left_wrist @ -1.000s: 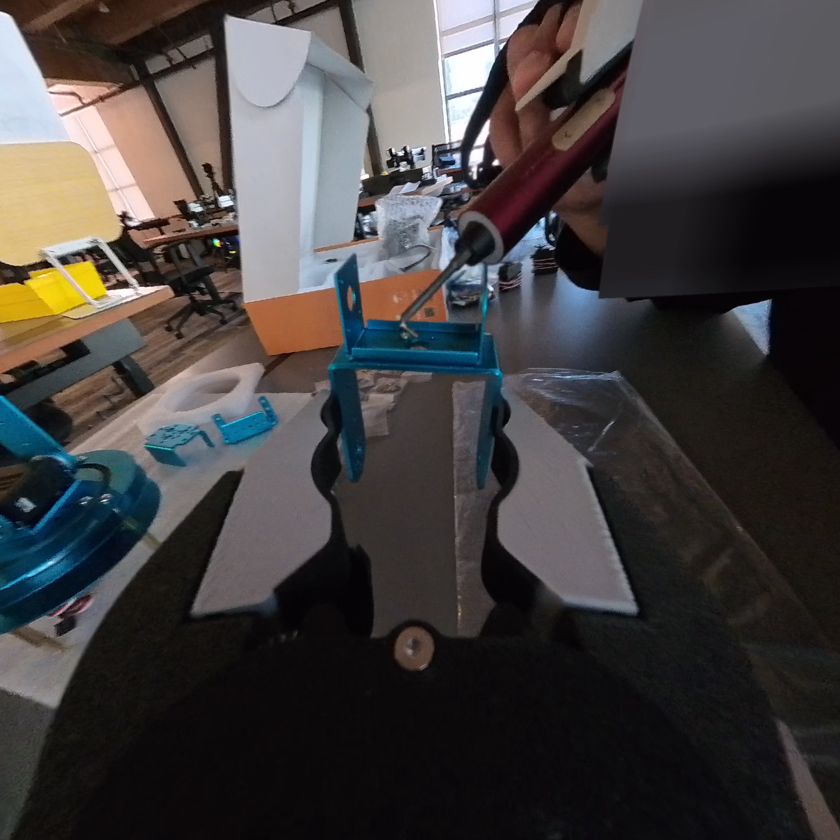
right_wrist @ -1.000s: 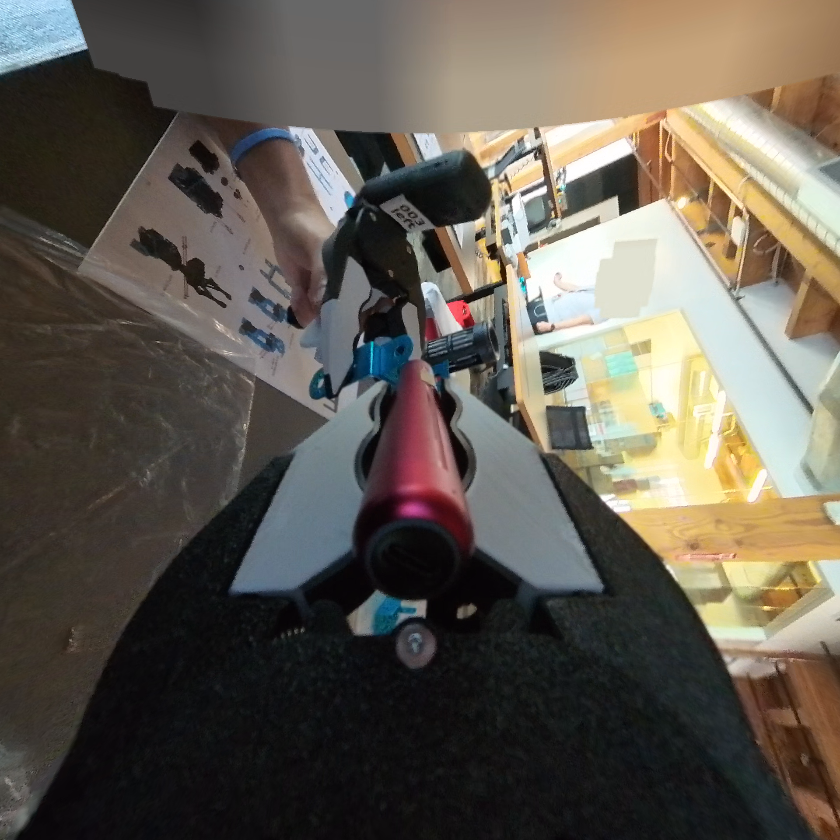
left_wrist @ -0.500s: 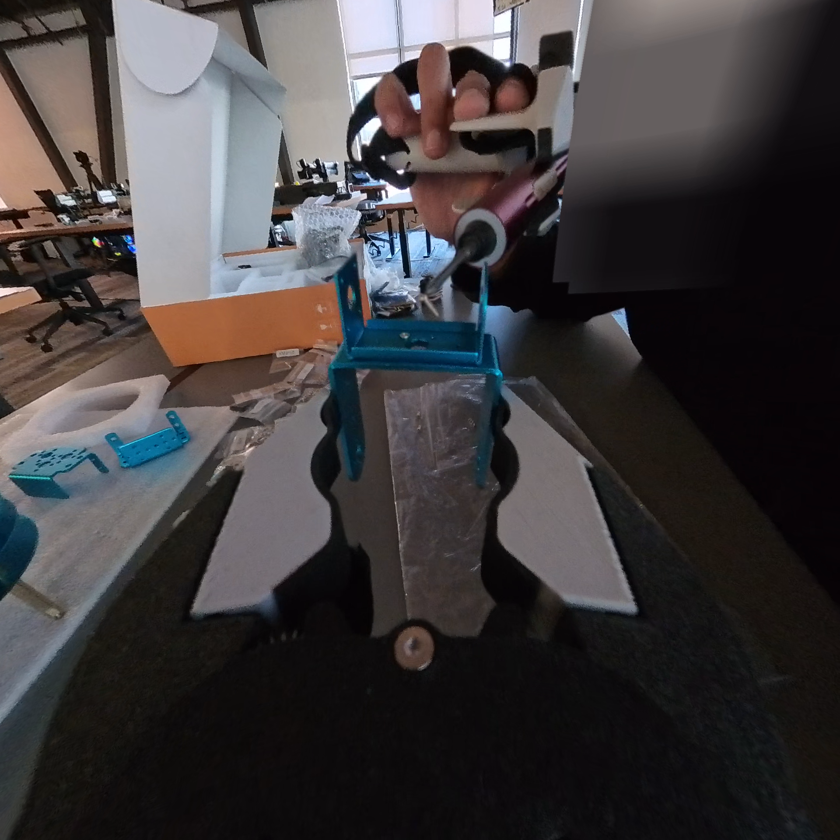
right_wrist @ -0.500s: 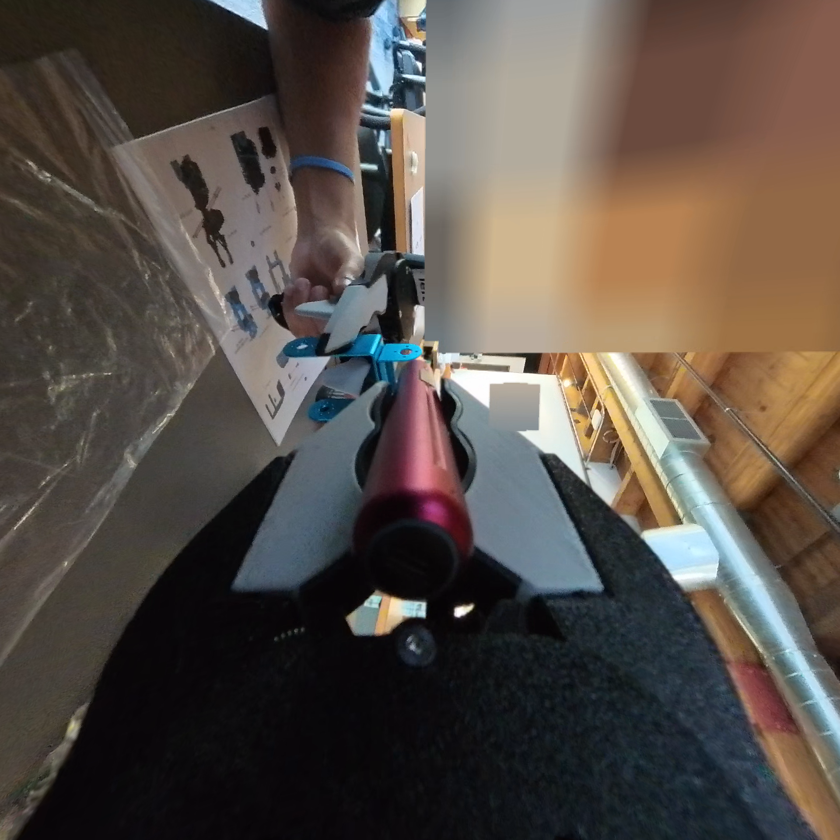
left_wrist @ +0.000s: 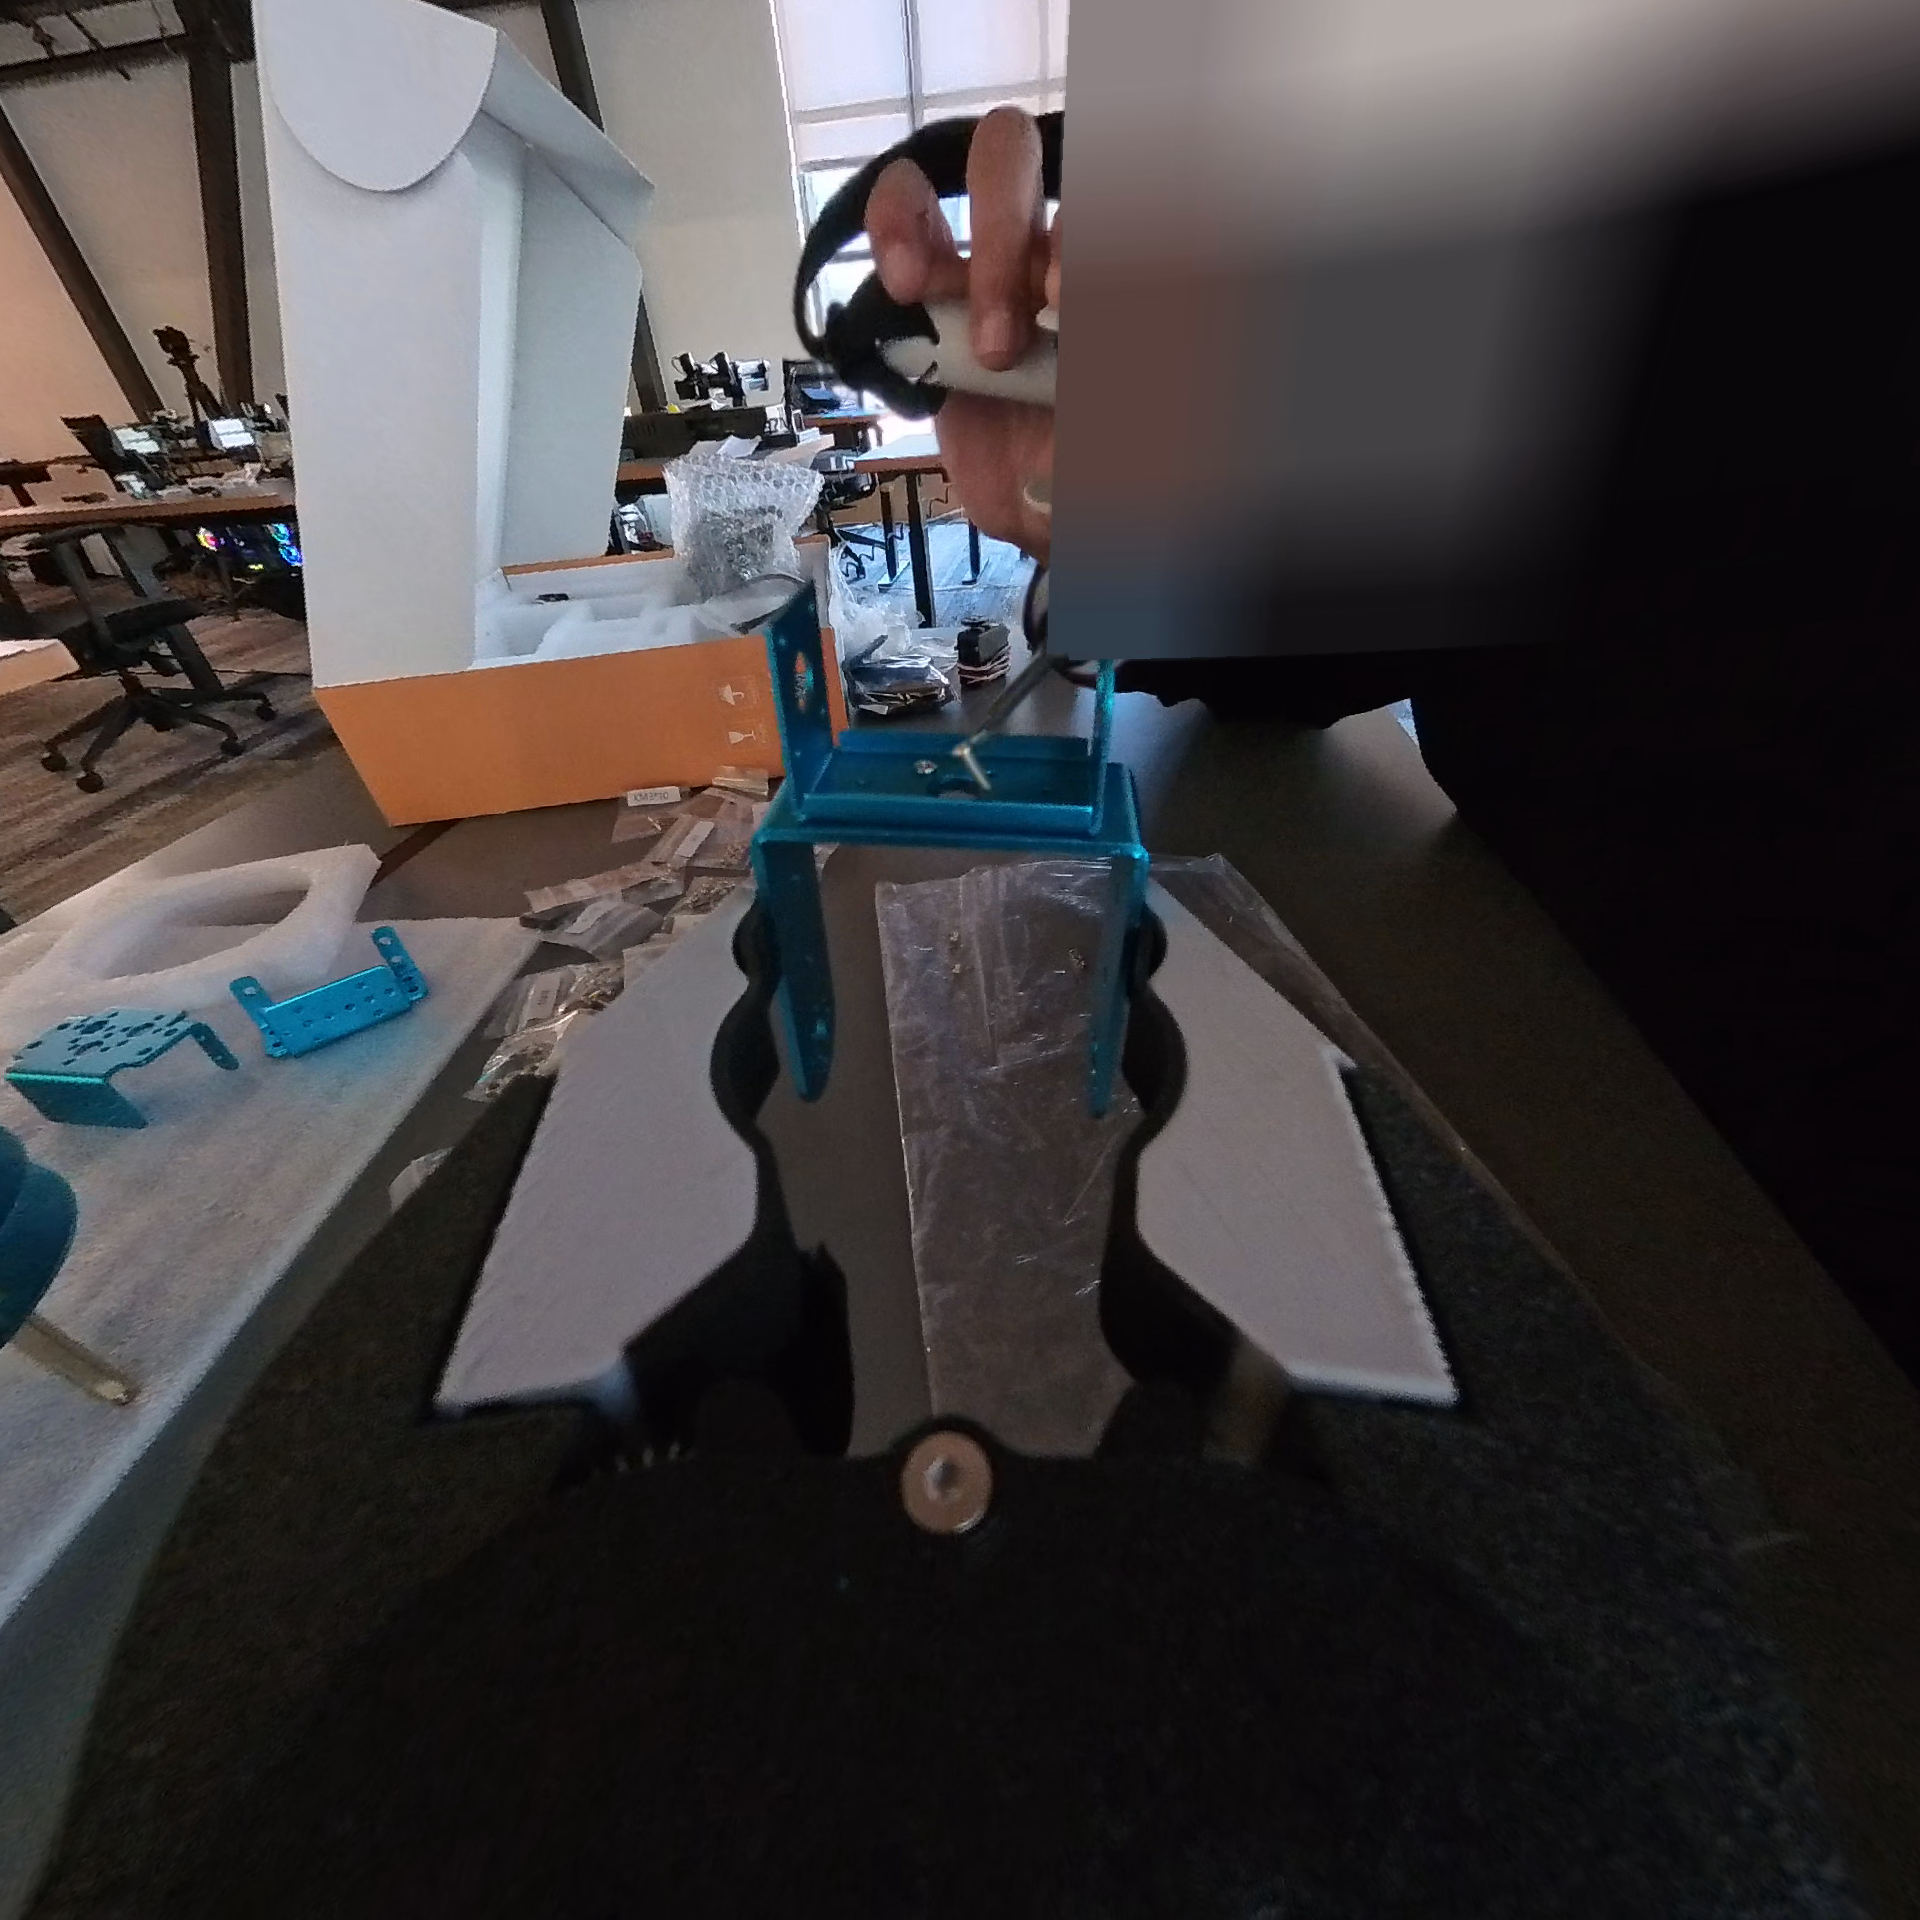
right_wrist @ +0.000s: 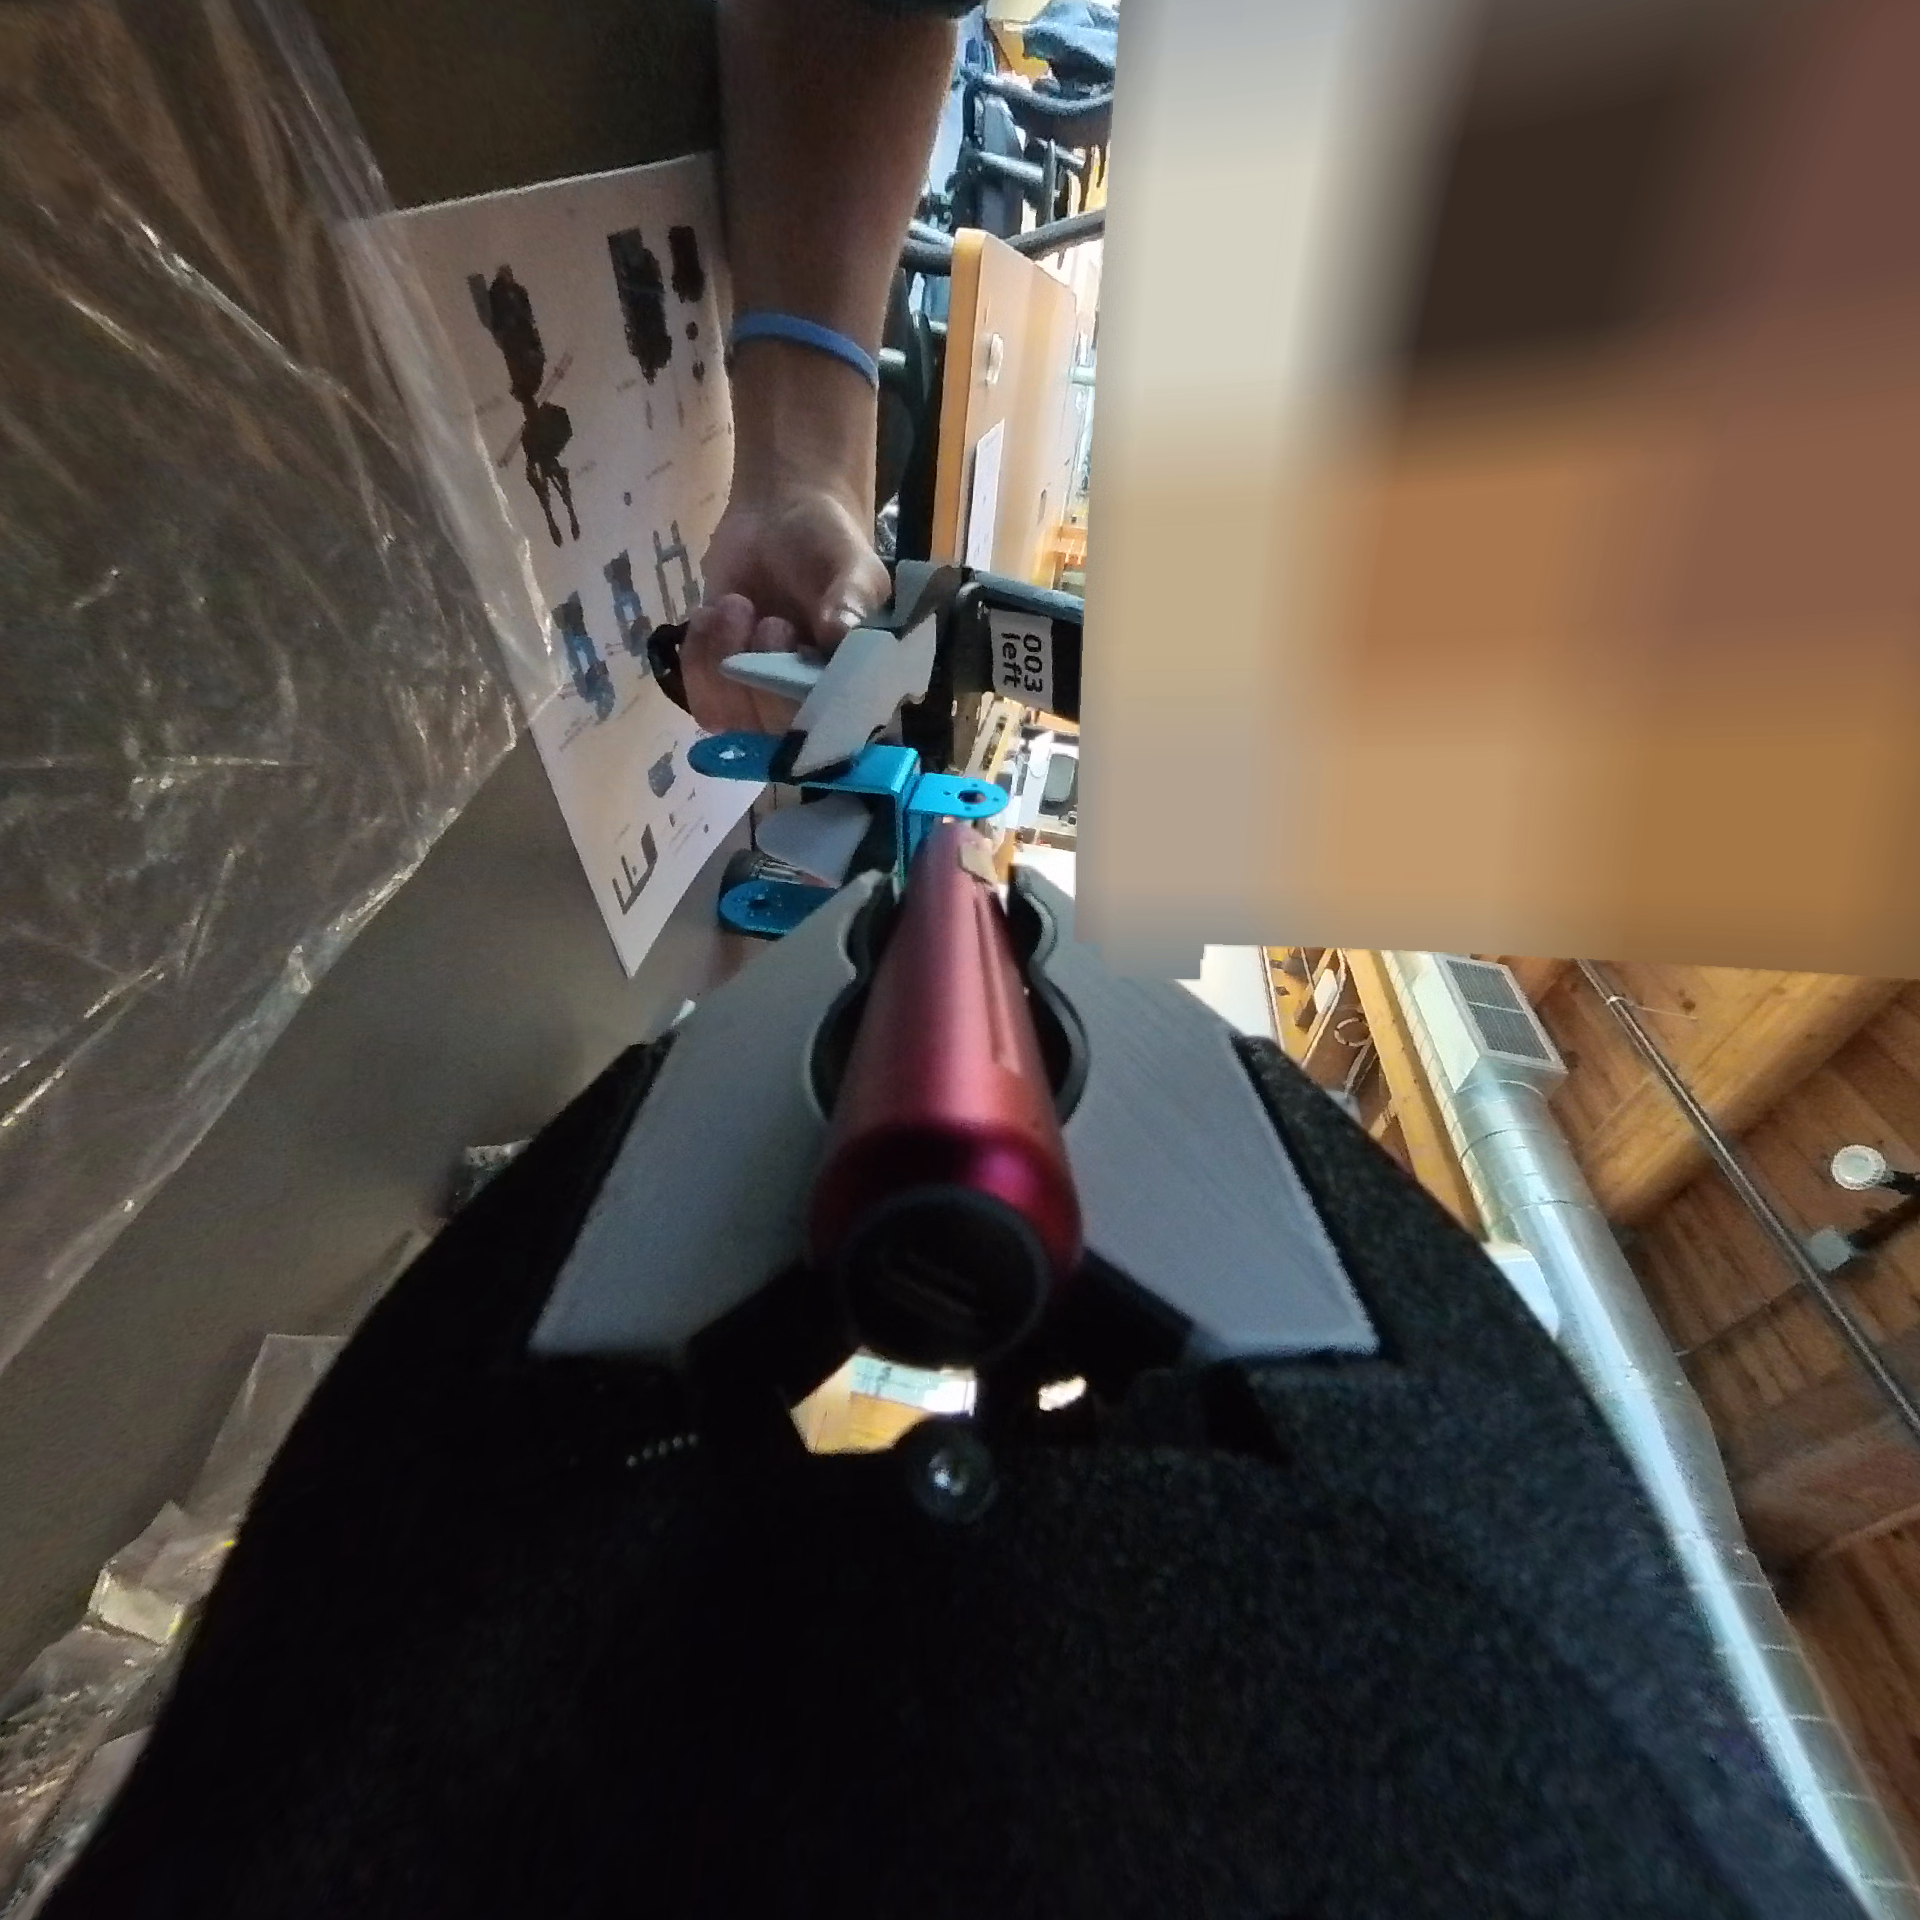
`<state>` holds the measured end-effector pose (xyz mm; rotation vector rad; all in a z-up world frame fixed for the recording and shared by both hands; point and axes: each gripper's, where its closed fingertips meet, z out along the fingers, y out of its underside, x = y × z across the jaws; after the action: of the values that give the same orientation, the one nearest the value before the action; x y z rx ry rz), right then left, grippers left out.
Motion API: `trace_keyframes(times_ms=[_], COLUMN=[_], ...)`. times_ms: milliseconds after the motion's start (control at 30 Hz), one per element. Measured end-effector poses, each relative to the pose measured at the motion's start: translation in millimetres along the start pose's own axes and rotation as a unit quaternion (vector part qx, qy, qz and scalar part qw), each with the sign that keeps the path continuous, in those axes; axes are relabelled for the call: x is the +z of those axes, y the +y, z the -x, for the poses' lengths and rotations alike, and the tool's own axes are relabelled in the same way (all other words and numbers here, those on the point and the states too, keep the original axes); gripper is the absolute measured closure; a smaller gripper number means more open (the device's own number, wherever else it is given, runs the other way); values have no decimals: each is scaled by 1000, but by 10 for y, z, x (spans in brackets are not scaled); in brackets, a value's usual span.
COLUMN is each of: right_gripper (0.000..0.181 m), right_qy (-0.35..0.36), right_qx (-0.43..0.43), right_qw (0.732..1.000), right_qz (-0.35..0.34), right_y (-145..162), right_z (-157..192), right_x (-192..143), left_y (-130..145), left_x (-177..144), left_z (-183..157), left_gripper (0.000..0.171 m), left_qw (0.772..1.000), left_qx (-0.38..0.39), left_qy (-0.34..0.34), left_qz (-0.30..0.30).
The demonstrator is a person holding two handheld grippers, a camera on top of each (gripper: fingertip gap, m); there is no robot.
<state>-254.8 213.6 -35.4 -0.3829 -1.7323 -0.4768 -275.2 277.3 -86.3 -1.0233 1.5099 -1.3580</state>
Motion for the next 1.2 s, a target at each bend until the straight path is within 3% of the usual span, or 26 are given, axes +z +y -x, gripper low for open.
trace_keyframes(times_ms=[1200], right_gripper=[161], right_qy=[-25], right_qx=[-13], right_qw=[999], right_qz=[25], right_y=[28], right_z=[47], right_x=[8], left_y=[27], left_x=[-2], left_z=[69], left_gripper=[106], left_qw=[1000], left_qx=[-4], left_qy=[-15], left_qz=[5])
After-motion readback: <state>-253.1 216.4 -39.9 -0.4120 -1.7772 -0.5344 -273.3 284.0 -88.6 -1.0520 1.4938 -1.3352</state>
